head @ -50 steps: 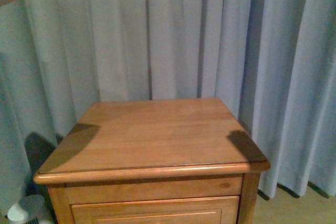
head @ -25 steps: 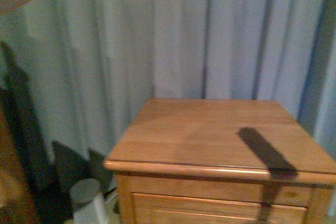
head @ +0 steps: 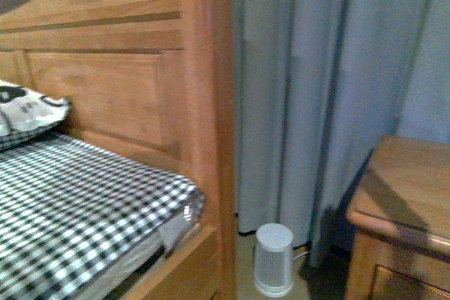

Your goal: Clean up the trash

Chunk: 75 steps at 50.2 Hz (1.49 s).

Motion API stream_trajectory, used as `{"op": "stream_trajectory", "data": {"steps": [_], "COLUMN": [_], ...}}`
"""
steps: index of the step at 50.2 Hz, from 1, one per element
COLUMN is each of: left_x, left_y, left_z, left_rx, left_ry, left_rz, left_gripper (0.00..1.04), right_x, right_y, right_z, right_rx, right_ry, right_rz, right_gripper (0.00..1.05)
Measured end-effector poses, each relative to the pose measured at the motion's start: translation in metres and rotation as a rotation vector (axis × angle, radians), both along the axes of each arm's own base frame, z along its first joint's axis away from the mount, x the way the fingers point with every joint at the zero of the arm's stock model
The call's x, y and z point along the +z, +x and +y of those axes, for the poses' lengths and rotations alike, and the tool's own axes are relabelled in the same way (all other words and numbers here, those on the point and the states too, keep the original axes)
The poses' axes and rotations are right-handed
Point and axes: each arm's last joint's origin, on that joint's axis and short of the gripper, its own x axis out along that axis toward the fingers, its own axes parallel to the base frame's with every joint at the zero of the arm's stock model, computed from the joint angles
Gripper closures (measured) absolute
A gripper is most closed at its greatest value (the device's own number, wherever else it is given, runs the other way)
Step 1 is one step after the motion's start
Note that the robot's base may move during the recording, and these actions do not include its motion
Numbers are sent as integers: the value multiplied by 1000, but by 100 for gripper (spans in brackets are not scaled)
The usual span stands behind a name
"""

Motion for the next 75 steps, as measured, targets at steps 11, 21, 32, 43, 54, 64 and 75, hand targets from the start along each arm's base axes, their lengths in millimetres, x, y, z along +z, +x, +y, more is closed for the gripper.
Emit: {"op": "stream_trajectory", "data": {"steps": [11, 21, 32, 43, 54, 64, 75], "left_x": [0, 0, 0, 0, 0, 0, 0], "left_y": [0, 0, 0, 0, 0, 0, 0], "left_z": [0, 0, 0, 0, 0, 0, 0], "left_rx": [1, 0, 0, 0, 8, -7, -1], "left_ry": [0, 0, 0, 0, 0, -3, -3], "left_rz": [1, 1, 0, 2, 1, 1, 0], "left_gripper": [79, 79, 79, 79, 79, 79, 79], "right_x": [0, 0, 0, 0, -1, -1, 0], "right_y": [0, 0, 0, 0, 0, 0, 0], "right_z": [0, 0, 0, 0, 1, 0, 0], "right_rx": [1, 1, 1, 2, 9, 3, 7], "right_ry": [0, 0, 0, -1, -1, -2, 0], "right_rz": [0, 0, 1, 2, 3, 4, 2], "right_gripper": [85, 85, 85, 85, 85, 85, 85]}}
